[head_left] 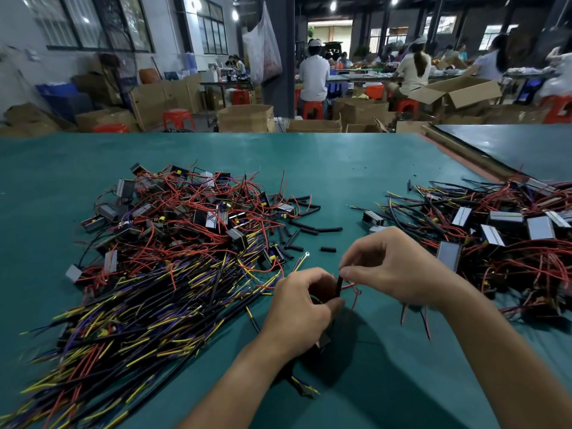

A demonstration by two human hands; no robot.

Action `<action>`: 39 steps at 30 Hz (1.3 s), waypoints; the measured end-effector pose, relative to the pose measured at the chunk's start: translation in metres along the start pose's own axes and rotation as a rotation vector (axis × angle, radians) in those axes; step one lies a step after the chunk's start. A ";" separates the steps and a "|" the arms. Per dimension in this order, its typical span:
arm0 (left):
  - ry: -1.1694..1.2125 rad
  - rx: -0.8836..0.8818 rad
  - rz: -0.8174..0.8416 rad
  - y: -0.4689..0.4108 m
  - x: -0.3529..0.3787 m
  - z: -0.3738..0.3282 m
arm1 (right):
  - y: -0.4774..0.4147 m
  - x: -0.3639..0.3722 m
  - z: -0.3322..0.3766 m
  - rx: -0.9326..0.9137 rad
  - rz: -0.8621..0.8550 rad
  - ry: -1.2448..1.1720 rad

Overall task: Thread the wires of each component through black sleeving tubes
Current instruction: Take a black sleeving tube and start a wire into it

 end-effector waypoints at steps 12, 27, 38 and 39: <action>-0.131 0.038 0.050 0.002 -0.001 -0.003 | -0.002 0.004 -0.005 0.037 0.039 0.126; -0.209 0.145 -0.091 0.004 -0.010 -0.010 | -0.004 -0.016 -0.007 0.010 -0.183 -0.038; -0.157 0.217 -0.029 0.003 -0.008 -0.012 | -0.003 -0.019 -0.009 -0.005 -0.209 -0.195; -0.167 0.232 -0.023 0.003 -0.007 -0.012 | -0.003 -0.018 -0.010 0.001 -0.195 -0.207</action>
Point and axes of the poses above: each hand's wrist, its own y-axis away from the middle knuckle, its own x-axis out of the palm, z = x × y, the point moved 4 cm from there along -y, towards the middle knuckle
